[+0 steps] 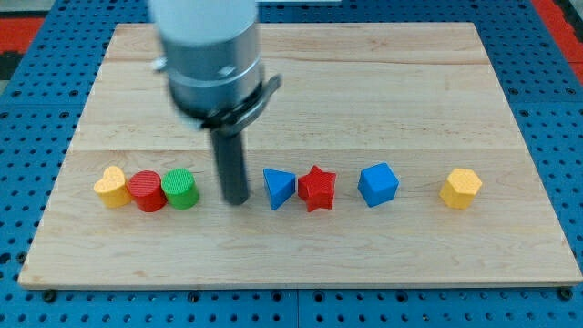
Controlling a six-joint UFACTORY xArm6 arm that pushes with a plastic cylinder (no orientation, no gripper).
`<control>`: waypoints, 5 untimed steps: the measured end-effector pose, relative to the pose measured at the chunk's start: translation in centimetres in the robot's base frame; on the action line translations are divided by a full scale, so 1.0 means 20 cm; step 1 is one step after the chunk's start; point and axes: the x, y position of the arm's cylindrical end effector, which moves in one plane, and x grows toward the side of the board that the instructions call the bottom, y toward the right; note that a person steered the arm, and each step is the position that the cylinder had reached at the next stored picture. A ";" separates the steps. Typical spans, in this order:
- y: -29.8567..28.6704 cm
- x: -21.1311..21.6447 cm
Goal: Move the green circle to the left top of the red circle
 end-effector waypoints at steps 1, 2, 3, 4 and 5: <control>-0.35 -0.03; -0.44 -0.21; -0.45 -0.21; -0.44 -0.05; -0.28 -0.10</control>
